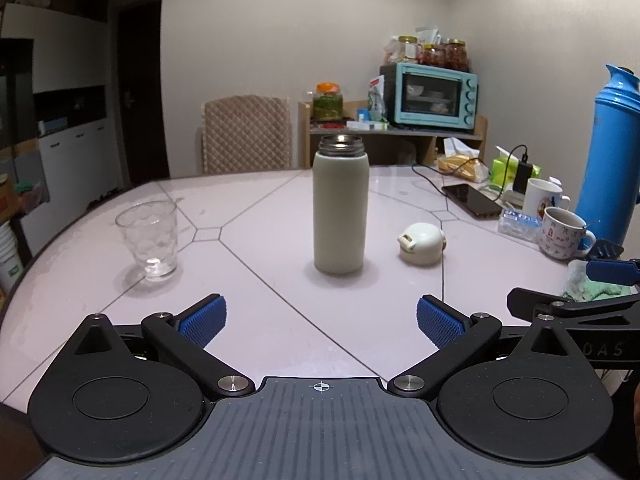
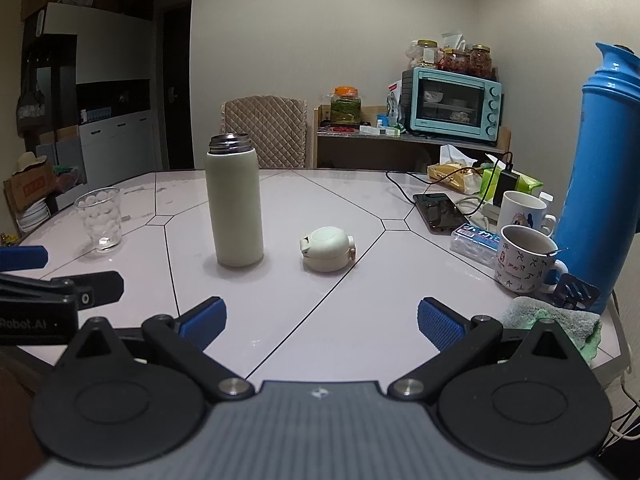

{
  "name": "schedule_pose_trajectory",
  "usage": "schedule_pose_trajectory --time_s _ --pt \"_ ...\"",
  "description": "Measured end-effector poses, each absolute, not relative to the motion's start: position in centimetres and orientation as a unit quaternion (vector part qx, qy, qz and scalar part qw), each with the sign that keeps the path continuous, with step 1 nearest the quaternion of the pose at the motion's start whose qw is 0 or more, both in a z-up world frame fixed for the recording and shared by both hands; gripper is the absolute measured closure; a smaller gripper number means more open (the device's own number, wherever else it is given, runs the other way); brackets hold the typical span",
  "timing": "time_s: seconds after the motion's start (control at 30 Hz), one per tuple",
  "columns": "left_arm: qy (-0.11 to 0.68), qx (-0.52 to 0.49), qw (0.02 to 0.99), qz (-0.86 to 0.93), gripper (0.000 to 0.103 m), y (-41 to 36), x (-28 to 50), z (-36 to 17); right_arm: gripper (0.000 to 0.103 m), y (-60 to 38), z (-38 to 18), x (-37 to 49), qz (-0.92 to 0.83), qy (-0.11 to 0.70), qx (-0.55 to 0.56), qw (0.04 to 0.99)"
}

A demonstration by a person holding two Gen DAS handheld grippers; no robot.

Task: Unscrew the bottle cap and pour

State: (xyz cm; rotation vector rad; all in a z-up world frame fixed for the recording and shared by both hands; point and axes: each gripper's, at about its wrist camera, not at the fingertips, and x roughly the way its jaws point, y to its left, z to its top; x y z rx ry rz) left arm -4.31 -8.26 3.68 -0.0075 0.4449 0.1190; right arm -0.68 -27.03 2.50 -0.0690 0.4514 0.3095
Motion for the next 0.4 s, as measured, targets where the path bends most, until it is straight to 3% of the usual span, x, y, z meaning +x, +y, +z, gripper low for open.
schedule_pose_trajectory --time_s 0.4 --pt "0.221 -0.001 0.973 0.059 0.000 -8.14 -4.20 3.52 0.000 -26.80 2.55 -0.59 0.154 0.226 -0.034 0.961"
